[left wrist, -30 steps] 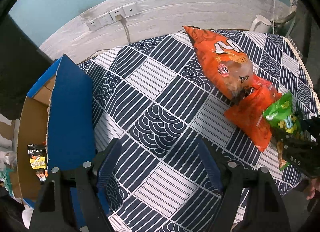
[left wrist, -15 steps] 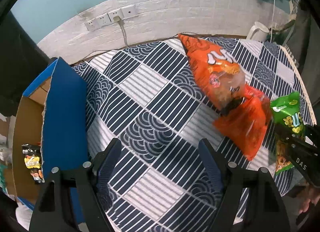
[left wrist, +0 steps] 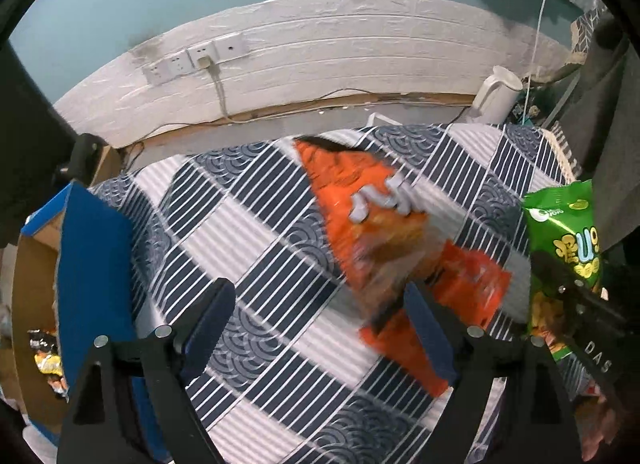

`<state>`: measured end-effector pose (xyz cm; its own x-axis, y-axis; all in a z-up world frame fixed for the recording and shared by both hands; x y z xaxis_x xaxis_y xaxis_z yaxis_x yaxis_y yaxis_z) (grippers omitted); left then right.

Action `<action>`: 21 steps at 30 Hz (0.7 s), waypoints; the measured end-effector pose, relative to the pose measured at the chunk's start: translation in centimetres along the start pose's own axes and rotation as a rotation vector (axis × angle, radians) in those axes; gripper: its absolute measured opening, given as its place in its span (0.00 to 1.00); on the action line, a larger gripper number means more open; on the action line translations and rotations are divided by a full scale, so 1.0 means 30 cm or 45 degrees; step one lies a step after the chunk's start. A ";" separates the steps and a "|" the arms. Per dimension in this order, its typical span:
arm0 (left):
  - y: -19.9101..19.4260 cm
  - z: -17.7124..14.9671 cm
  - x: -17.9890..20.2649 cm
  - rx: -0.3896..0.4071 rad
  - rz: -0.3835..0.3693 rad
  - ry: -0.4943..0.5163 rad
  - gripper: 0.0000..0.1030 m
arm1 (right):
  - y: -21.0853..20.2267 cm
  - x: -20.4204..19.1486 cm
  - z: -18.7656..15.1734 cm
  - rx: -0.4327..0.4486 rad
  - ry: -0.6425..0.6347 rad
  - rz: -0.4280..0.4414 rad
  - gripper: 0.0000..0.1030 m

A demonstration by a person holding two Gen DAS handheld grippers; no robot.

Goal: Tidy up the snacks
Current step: 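Grasp the green pea bag with the right tool while the left tool grasps the orange chips bag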

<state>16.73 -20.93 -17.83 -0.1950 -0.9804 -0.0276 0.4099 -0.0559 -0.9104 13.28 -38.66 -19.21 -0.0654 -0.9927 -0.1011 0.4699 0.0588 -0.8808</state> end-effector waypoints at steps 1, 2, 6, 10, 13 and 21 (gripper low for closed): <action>0.007 0.015 0.010 -0.003 -0.013 -0.008 0.85 | 0.003 0.005 0.012 0.001 0.000 -0.002 0.37; 0.018 0.034 0.020 -0.006 -0.023 -0.021 0.85 | 0.006 0.011 0.028 0.004 -0.001 -0.005 0.37; 0.062 0.086 0.035 -0.025 -0.014 -0.071 0.85 | 0.016 0.024 0.077 0.018 -0.009 -0.007 0.37; 0.116 0.112 0.028 -0.072 -0.030 -0.137 0.85 | 0.041 0.035 0.109 0.017 0.006 -0.004 0.37; 0.153 0.124 0.023 -0.098 -0.071 -0.206 0.85 | 0.063 0.037 0.117 0.010 0.013 -0.003 0.37; 0.219 0.141 0.057 -0.130 -0.113 -0.276 0.85 | 0.125 0.050 0.092 -0.024 0.052 0.023 0.37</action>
Point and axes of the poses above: each gripper's, at about its wrist camera, not at the fingertips, and y roughly the way its jaws point, x to its right, z to its top, the point moved 3 cm from there along y, roughly the way its jaws point
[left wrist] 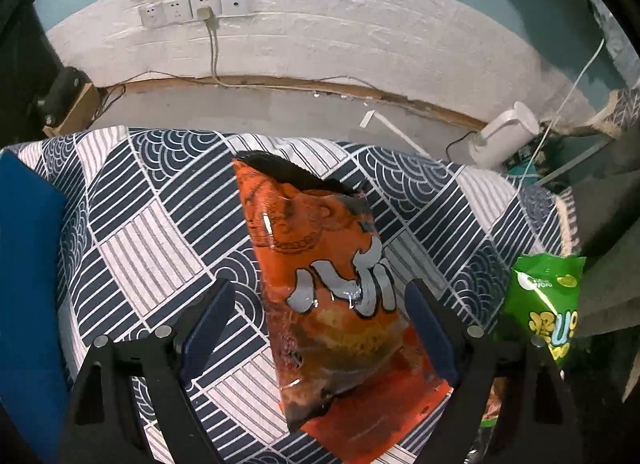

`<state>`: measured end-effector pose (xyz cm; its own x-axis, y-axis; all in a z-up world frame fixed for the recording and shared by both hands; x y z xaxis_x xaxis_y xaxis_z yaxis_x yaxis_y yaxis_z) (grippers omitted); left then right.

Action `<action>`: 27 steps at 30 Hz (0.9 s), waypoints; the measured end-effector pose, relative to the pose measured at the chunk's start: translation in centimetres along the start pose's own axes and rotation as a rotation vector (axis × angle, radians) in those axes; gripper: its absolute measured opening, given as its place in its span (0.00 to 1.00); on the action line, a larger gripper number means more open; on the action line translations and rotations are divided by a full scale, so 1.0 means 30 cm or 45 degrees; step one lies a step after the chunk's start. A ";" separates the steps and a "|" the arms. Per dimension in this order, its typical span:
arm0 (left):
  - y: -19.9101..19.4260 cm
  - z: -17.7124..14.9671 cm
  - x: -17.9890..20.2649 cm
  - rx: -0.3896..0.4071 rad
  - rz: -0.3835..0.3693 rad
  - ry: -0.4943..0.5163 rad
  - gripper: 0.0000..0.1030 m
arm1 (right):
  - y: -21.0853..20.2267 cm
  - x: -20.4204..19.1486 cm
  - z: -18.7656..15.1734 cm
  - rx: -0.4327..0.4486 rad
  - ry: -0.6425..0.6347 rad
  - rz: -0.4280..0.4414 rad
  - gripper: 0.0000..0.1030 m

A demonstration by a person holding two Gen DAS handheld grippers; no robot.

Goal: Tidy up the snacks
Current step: 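Grasp the green pea bag with the right tool while the left tool grasps the orange chips bag, then lift both bags and carry them over the cardboard box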

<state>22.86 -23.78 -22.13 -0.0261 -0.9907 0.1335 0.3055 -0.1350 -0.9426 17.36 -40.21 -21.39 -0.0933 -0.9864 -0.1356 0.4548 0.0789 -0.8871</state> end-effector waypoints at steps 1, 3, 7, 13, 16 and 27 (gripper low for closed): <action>0.011 0.002 0.005 -0.004 0.016 0.011 0.85 | 0.006 0.003 -0.002 -0.005 0.008 0.004 0.37; 0.041 0.003 0.015 -0.021 0.035 0.032 0.85 | 0.016 0.006 -0.006 -0.013 0.013 0.006 0.37; 0.087 -0.002 0.025 -0.052 0.046 0.053 0.85 | 0.034 0.008 -0.011 -0.021 0.012 0.005 0.37; 0.107 -0.010 0.028 -0.058 0.036 0.101 0.77 | 0.040 0.008 -0.018 -0.028 0.019 0.000 0.37; 0.091 -0.019 0.036 -0.035 0.071 0.160 0.70 | 0.037 0.006 -0.022 -0.022 0.011 -0.012 0.37; -0.033 -0.066 -0.044 0.076 0.087 0.208 0.47 | -0.045 -0.072 -0.046 0.029 -0.001 -0.017 0.37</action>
Point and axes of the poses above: each gripper's, at about its wrist camera, not at the fingertips, and y roughly the way its jaws point, x to its right, z to its top, the point moved 3 cm from there along y, roughly the way its jaws point
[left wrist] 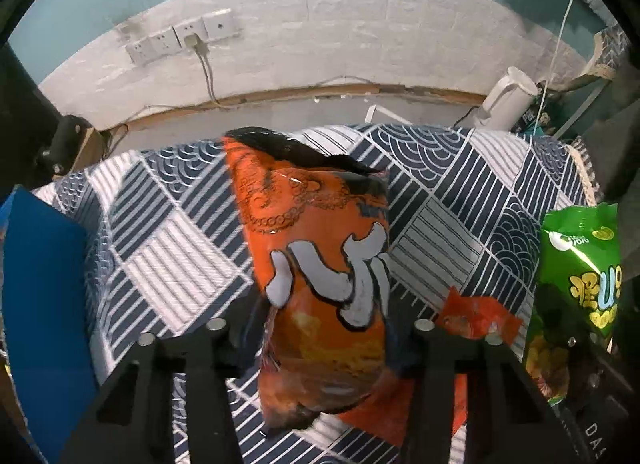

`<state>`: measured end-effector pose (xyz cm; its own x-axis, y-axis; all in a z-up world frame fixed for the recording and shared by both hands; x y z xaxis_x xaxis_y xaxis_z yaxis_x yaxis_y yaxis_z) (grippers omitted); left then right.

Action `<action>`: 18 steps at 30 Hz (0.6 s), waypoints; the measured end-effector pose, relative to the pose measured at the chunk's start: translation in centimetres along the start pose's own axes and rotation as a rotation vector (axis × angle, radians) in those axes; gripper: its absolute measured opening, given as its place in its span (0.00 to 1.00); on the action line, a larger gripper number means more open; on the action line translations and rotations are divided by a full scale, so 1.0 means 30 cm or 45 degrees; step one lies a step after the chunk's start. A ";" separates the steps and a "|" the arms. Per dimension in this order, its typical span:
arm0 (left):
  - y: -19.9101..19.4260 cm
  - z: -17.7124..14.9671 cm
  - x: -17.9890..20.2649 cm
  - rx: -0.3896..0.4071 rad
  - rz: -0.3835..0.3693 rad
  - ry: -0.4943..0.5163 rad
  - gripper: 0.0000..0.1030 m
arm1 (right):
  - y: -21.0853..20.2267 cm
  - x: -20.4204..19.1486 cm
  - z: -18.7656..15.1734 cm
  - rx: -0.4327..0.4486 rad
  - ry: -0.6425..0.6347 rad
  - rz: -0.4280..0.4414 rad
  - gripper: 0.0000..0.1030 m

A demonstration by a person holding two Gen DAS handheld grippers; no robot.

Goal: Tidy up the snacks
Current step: 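Lift both bags and carry them over the cardboard box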

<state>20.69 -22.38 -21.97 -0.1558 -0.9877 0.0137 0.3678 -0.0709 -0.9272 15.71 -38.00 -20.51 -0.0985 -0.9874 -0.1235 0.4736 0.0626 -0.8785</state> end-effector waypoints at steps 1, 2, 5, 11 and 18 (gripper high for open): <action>-0.024 -0.005 -0.013 0.015 -0.002 0.001 0.47 | -0.015 -0.012 -0.003 0.007 -0.006 0.003 0.37; -0.037 -0.007 -0.020 0.026 -0.003 0.001 0.46 | -0.028 -0.021 -0.005 0.011 -0.010 0.003 0.37; -0.104 -0.018 -0.050 0.072 -0.016 0.015 0.46 | -0.071 -0.055 -0.012 0.029 -0.027 0.000 0.37; -0.238 -0.063 -0.110 0.155 -0.014 0.051 0.46 | -0.160 -0.126 -0.029 0.061 -0.044 0.019 0.37; -0.361 -0.114 -0.206 0.207 0.010 0.043 0.45 | -0.254 -0.228 -0.050 0.083 -0.092 0.027 0.37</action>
Point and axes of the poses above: each gripper's, at about its wrist camera, not at the fingertips, and y roughly the way its jaws point, x to its right, z to its top, the point moved 3 cm from there along y, roughly the way its jaws point
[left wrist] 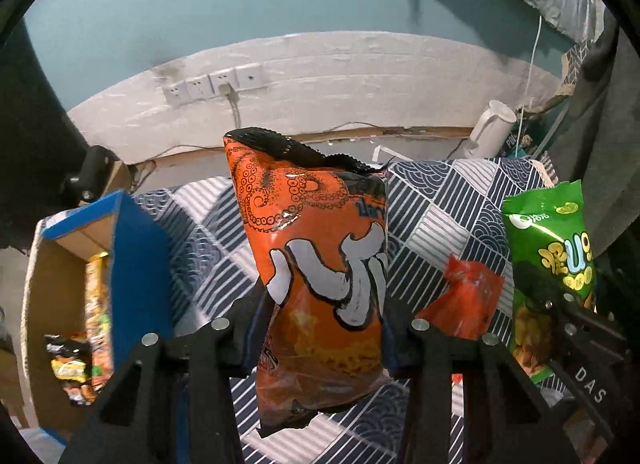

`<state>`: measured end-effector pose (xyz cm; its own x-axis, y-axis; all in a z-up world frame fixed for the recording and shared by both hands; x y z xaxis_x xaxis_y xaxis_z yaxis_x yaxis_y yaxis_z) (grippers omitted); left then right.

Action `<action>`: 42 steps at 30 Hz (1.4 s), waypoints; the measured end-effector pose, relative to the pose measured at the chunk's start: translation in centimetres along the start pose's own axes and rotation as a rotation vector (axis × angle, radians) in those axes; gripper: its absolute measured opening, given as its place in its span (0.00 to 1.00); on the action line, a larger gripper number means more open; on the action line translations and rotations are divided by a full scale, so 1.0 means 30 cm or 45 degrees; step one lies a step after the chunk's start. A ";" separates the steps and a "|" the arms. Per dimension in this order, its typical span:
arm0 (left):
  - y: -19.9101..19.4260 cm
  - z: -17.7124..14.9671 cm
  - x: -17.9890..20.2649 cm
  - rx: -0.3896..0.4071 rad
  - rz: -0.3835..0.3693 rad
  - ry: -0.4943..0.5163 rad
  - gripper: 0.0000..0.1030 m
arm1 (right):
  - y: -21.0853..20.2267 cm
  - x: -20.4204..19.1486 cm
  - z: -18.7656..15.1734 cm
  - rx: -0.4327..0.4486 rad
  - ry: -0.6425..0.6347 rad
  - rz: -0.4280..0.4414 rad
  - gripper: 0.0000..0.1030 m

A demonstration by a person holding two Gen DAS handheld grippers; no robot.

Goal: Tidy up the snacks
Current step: 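Lift both bags and carry them over the cardboard box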

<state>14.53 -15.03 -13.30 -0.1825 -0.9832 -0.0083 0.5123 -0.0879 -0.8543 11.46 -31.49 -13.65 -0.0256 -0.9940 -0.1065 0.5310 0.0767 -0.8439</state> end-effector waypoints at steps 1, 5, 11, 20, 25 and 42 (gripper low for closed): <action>-0.016 -0.004 -0.014 0.007 0.000 -0.002 0.46 | -0.009 -0.010 -0.001 0.006 -0.008 0.001 0.37; -0.088 -0.027 -0.084 0.040 0.018 -0.021 0.46 | -0.048 -0.059 -0.004 0.018 -0.030 0.023 0.37; -0.166 -0.062 -0.207 0.063 0.052 -0.043 0.45 | -0.094 -0.150 -0.002 0.029 -0.077 0.078 0.37; -0.228 -0.103 -0.387 0.091 0.096 -0.136 0.45 | -0.132 -0.321 0.022 0.064 -0.160 0.136 0.37; -0.247 -0.130 -0.474 0.083 0.085 -0.184 0.46 | -0.122 -0.436 0.039 0.064 -0.204 0.170 0.37; -0.251 -0.232 -0.818 0.054 0.183 -0.356 0.46 | -0.052 -0.837 0.039 0.016 -0.366 0.274 0.37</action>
<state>9.31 10.87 -10.29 0.1292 -0.9914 0.0209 0.5519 0.0544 -0.8322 12.27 -6.73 -9.06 0.3268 -0.9365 -0.1274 0.5085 0.2878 -0.8116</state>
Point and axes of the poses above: each gripper's, at about its wrist camera, not at the fingertips, and y roughly the way its jaws point, x to its right, z to its top, the point moved 3 cm from there along y, roughly the way its jaws point
